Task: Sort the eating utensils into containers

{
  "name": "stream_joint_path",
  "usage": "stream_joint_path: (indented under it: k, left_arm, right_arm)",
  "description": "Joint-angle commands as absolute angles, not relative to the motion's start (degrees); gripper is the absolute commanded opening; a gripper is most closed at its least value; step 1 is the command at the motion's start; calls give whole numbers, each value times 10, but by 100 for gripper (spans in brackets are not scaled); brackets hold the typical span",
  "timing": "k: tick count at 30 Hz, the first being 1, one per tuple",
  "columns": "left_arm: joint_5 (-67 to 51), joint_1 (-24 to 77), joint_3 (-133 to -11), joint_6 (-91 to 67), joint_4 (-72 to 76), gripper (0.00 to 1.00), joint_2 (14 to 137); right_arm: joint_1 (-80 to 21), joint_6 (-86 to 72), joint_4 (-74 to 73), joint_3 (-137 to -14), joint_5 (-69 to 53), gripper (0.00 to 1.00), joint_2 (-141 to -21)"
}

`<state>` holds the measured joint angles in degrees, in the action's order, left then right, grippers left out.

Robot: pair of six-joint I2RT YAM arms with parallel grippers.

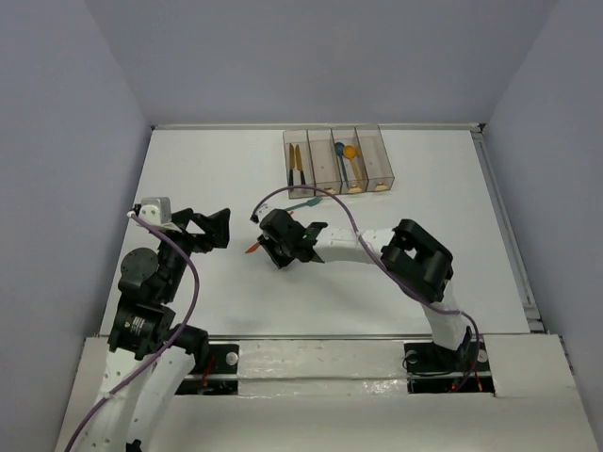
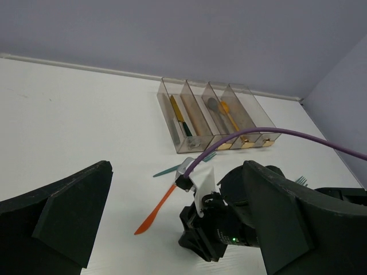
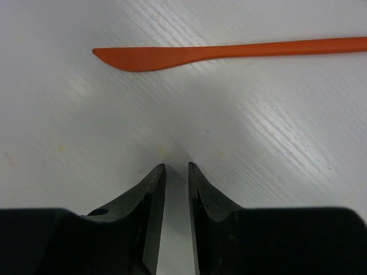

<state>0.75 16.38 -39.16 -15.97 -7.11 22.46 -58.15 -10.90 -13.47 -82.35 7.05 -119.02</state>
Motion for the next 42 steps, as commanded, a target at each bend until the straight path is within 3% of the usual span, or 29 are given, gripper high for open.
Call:
stream_joint_path:
  k: [1, 4, 7, 11, 16, 26, 42]
  left_arm:
    - [3, 160, -414, -156, -46, 99, 222]
    - [4, 160, -414, -156, -47, 99, 221]
    - [4, 160, -414, -156, -47, 99, 221]
    - [4, 165, -414, -156, -47, 99, 221]
    - [4, 171, -414, -156, -47, 99, 220]
    - [4, 171, -415, -155, -47, 99, 220]
    - [4, 171, -414, -155, -47, 99, 219]
  right_arm:
    - [-562, -109, -159, -862, 54, 37, -1160]
    - [-551, -78, -153, -888, 67, 49, -1165]
    - [-535, -10, -132, -904, 44, 49, -1172]
    - [-496, 96, -128, -930, -90, 49, -1193]
    - [-458, 148, -242, -1060, -177, 49, -1255]
    - [-453, 198, -382, -1251, -222, 49, -1376]
    - [-437, 206, -417, -1277, -227, 49, -1427]
